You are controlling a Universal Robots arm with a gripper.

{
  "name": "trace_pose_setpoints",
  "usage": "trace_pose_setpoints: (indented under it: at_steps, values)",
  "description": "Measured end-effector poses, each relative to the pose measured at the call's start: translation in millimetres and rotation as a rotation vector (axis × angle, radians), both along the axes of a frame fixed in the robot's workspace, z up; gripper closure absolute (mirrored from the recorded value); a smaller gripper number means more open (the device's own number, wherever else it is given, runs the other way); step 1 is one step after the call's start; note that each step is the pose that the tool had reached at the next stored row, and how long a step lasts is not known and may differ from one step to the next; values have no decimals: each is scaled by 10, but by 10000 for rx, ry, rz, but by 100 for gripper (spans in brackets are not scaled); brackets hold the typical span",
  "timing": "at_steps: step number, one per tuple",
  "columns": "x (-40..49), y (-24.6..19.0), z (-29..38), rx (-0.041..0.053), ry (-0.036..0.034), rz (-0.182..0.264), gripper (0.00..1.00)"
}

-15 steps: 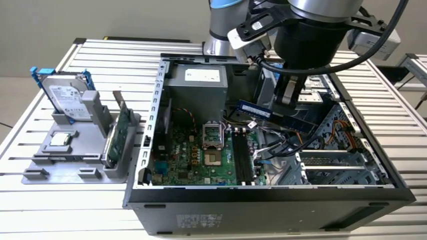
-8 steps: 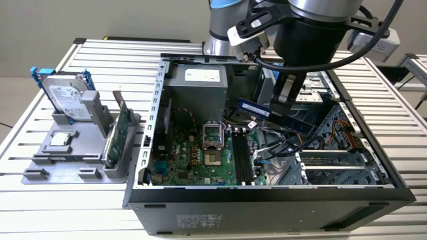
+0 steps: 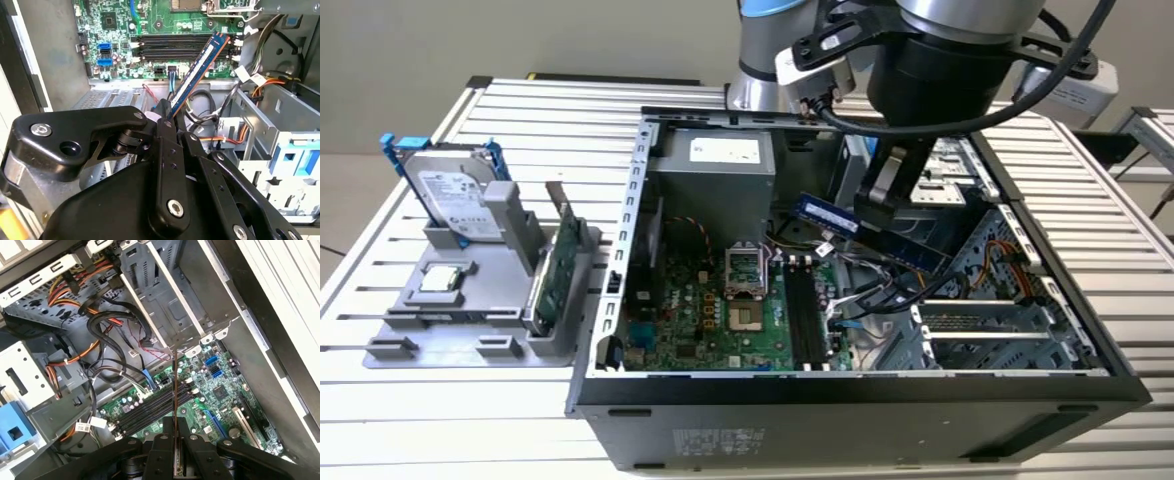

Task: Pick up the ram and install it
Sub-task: 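Insert the ram into the slot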

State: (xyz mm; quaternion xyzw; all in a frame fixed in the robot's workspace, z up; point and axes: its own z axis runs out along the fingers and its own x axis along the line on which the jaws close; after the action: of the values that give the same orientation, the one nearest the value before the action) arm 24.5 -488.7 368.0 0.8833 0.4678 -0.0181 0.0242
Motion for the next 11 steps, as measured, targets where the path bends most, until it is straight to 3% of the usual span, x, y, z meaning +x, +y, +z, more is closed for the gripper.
trace_pose_setpoints:
  at_steps: [11]
  values:
    - [0,0,0,0,-1,-1197,100]
